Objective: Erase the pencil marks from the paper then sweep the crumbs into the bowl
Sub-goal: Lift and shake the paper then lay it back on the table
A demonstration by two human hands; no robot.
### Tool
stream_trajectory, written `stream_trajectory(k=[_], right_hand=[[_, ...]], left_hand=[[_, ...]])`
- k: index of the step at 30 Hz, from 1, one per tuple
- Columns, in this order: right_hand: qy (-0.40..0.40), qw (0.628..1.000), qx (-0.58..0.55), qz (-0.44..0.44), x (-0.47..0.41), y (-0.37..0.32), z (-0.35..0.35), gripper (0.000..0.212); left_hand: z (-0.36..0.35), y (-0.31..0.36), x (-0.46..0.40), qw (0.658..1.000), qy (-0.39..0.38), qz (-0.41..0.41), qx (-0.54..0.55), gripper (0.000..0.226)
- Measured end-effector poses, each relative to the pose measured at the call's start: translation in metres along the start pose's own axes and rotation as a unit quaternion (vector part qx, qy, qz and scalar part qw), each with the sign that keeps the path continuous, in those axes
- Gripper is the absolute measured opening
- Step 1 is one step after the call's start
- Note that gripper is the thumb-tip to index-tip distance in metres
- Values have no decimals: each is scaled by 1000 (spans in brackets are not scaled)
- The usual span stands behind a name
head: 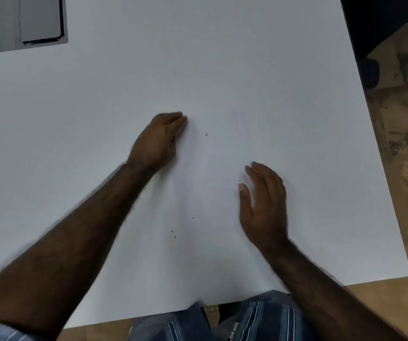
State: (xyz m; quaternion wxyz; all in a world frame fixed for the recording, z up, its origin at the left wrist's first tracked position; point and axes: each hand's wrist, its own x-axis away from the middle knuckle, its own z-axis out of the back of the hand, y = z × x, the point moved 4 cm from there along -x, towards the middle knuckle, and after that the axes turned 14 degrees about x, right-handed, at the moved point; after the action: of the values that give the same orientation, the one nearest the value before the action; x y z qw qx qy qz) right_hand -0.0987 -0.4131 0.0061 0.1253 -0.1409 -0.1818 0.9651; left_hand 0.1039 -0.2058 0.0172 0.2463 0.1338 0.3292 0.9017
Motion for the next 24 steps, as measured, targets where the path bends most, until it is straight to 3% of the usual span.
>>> stream_trajectory(k=[2,5,10,13,18,24], right_hand=[[14,999,-2,36,-9,-38,-11,41],[-36,997,-7,61,-31,-94,-39,55],[-115,989,83,34,-68,-143,-83,89],[-148,980,131,4,-71,-140,-102,101],[-146,972,178,-45,-40,-106,-96,97],[-105,954,199,-200,9,-53,-53,91]], left_hand=[[3,-1,-14,999,-9,-31,-23,33],[1,-1,-16,996,9,-75,-39,20],[-6,-16,-1,991,19,-134,-7,26],[-9,-24,0,990,35,-138,13,31],[-15,-33,-3,988,70,-139,5,26],[-19,-40,-4,987,86,-132,35,24]])
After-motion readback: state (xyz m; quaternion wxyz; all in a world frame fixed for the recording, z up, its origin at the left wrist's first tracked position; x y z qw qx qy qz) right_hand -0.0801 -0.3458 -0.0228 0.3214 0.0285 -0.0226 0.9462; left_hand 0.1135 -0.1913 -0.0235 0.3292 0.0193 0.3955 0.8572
